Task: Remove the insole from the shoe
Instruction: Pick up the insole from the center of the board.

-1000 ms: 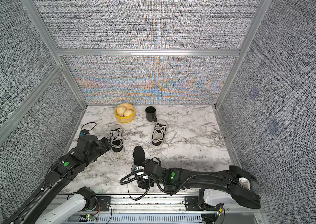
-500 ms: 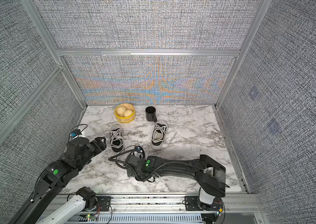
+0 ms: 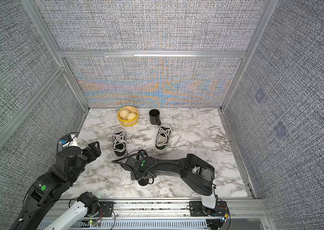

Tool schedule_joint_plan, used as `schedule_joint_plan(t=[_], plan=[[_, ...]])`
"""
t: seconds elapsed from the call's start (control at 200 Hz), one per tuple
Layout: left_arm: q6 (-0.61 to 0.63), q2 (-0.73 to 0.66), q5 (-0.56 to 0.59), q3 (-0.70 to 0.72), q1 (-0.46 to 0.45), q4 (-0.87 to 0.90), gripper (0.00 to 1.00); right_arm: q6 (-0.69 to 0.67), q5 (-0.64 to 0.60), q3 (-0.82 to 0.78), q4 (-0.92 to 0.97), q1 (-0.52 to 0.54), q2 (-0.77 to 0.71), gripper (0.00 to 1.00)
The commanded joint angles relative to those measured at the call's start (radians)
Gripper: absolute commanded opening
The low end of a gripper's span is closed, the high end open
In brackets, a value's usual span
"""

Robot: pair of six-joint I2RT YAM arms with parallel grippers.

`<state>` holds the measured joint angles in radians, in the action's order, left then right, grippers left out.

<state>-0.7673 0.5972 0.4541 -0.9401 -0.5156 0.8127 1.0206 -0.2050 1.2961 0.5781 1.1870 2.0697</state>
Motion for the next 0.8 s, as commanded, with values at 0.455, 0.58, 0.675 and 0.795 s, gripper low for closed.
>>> schedule_joint_plan(t=[0.455,0.58,0.675,0.795], plan=[[-0.005,0.042,0.078,-0.001,0.001,-0.018,0.81,0.037,-0.043,0.112,0.108,-0.042,0.143,0.76],[-0.015,0.072,0.083,0.003,0.001,-0.034,0.81,0.024,-0.051,0.102,0.122,-0.054,0.142,0.64],[-0.014,0.09,0.081,0.007,0.002,-0.061,0.81,0.021,-0.053,0.087,0.129,-0.061,0.136,0.57],[-0.002,0.117,0.079,0.009,0.0,-0.086,0.81,0.017,-0.057,0.068,0.129,-0.067,0.126,0.53]])
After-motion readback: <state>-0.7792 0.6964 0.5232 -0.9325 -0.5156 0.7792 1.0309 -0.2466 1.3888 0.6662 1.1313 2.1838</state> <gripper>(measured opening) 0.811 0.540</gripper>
